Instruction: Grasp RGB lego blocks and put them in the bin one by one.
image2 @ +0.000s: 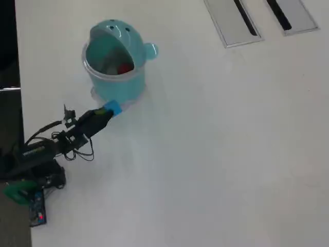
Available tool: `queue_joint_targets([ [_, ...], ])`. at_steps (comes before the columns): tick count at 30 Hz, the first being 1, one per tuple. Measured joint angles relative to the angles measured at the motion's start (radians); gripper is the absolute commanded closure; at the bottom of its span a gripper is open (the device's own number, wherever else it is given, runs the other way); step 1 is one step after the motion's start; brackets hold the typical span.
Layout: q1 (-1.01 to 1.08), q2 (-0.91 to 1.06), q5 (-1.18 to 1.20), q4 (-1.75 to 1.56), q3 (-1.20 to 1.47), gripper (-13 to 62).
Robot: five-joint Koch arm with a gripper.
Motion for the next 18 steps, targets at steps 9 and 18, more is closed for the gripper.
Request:
queue_joint_targets([
  [9,-0.348,-0.261,-0.173,0.210,-0.462,53.1],
  [18,-0.414,-0.609,-0.201,0.215,-0.782,46.1],
])
